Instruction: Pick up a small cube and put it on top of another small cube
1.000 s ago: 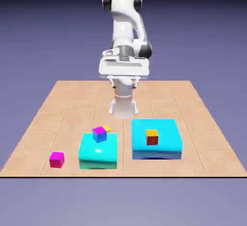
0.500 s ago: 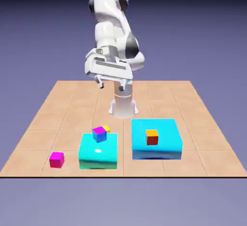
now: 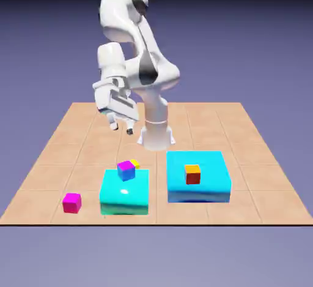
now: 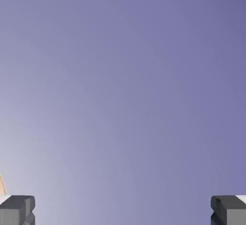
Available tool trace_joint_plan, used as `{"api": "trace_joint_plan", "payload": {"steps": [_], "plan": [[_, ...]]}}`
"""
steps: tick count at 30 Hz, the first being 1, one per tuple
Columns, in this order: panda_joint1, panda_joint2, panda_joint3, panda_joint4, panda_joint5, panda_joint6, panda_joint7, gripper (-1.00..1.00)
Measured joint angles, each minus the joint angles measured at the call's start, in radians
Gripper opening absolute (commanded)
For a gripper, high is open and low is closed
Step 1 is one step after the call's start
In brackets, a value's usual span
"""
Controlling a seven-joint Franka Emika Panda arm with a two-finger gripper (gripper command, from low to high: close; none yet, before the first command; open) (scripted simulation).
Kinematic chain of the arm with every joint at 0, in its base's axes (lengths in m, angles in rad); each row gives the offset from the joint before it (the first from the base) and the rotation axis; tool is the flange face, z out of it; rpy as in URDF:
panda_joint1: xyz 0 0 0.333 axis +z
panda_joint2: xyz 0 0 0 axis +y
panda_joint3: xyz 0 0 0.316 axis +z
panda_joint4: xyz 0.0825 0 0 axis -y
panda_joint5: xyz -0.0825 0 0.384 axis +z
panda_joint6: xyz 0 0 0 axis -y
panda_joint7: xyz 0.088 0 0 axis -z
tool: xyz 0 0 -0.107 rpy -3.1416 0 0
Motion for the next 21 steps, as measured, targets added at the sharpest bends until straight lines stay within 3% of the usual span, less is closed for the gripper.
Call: {"api": "trace_joint_plan", "payload": {"steps": [21], "plan": [[0.518, 0.027, -0.712, 0.135, -0.142, -0.042, -0.913, 0.0]]}}
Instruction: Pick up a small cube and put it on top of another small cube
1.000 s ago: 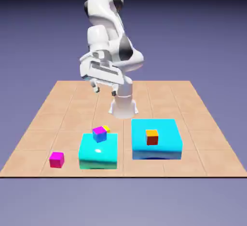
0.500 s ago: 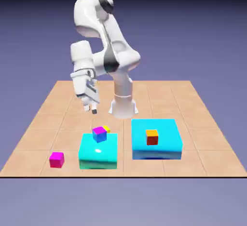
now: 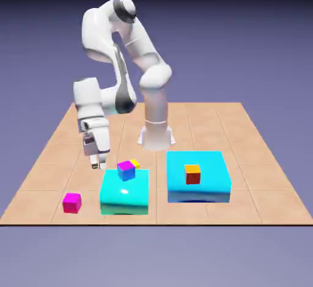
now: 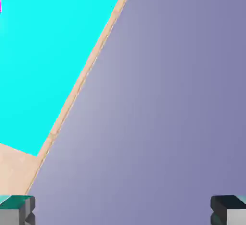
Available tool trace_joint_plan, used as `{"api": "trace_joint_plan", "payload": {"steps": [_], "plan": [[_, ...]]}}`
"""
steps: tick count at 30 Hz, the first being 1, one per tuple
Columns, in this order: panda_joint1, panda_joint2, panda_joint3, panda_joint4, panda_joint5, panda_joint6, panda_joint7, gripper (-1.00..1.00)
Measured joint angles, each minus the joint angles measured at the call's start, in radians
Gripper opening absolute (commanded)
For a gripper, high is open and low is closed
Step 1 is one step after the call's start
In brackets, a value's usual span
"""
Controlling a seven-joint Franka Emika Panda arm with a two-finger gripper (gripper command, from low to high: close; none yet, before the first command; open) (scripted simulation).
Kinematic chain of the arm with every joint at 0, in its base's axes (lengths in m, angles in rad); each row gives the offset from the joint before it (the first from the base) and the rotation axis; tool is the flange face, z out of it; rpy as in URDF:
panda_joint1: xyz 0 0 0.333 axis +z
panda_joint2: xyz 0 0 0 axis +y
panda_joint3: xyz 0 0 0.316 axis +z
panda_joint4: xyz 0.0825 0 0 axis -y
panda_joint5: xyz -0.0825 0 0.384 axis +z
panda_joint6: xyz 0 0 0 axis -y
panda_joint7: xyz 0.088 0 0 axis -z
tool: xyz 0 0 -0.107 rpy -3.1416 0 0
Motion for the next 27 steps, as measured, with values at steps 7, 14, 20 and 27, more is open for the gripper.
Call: {"api": "trace_joint_plan", "payload": {"steps": [7, 14, 20, 27], "plan": [[0.173, 0.009, -0.237, 0.045, -0.047, -0.014, -0.304, 0.0], [0.346, 0.018, -0.475, 0.09, -0.095, -0.028, -0.609, 0.0], [0.487, 0.026, -0.668, 0.127, -0.133, -0.04, -0.857, 0.0], [0.688, -0.145, -0.884, 0.224, -0.246, 0.07, -0.761, -1.0]]}}
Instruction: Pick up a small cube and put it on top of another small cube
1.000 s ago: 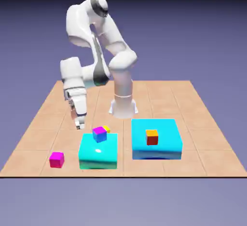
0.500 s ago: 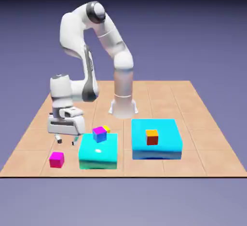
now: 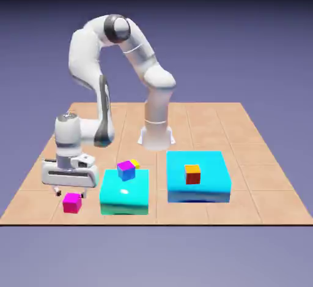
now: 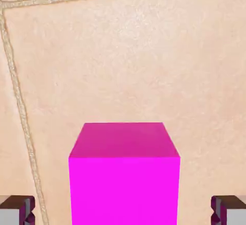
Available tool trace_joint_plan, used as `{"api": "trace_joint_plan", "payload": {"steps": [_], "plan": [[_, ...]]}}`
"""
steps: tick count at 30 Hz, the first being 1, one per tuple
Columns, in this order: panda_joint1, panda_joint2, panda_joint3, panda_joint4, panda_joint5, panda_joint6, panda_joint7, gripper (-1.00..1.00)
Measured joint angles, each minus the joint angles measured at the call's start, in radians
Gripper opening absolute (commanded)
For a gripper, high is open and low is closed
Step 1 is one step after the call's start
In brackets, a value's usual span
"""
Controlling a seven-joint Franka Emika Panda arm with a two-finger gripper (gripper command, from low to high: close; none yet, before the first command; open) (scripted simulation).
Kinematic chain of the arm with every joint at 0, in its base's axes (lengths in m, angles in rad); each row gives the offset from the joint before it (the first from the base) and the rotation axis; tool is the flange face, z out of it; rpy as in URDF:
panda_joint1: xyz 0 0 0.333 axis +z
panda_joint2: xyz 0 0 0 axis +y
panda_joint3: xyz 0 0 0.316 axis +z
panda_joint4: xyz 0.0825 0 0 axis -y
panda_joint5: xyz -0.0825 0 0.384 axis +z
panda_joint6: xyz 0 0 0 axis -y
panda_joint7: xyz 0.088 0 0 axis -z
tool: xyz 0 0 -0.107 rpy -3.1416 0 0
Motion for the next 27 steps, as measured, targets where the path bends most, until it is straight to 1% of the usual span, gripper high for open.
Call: {"api": "trace_joint_plan", "payload": {"steps": [2, 8, 13, 27], "plan": [[0.0, 0.0, 0.0, 0.0, 0.0, 0.0, 0.0, -1.0], [-0.202, 0.172, 0.217, -0.097, 0.114, -0.11, -0.096, -1.0], [-0.273, 0.249, 0.398, -0.039, 0.164, -0.23, -0.033, -1.0], [-0.706, 0.258, 0.906, -0.199, 0.154, -0.324, 0.533, -1.0]]}}
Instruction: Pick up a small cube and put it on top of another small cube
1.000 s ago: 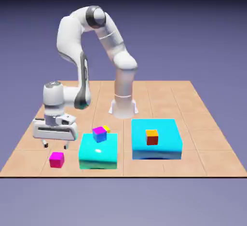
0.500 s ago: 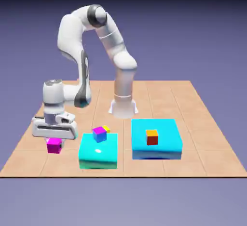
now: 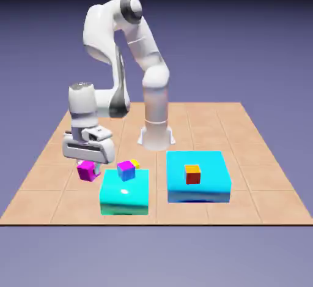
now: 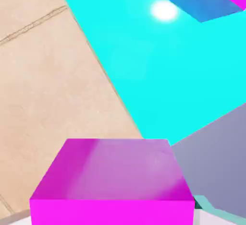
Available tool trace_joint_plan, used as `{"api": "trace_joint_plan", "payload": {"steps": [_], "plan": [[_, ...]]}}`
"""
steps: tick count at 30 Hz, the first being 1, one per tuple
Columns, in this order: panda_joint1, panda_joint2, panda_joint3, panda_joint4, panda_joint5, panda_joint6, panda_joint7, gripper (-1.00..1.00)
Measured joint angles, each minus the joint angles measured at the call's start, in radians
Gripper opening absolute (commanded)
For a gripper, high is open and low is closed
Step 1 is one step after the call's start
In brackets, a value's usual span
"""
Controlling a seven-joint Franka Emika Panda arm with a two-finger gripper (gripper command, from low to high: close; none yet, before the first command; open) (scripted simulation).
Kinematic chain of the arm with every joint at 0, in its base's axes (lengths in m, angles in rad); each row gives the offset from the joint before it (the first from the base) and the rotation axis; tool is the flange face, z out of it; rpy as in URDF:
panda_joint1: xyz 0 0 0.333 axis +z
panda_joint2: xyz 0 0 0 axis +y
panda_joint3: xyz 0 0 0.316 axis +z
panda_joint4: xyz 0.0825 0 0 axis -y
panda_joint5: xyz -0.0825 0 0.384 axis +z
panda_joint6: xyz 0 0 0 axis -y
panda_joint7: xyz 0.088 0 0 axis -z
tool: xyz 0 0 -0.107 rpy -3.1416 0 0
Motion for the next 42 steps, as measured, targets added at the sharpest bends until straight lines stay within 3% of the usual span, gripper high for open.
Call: {"api": "trace_joint_plan", "payload": {"steps": [42], "plan": [[-1.359, -0.027, 1.522, -0.562, -0.066, -0.221, 1.793, -1.0]]}}
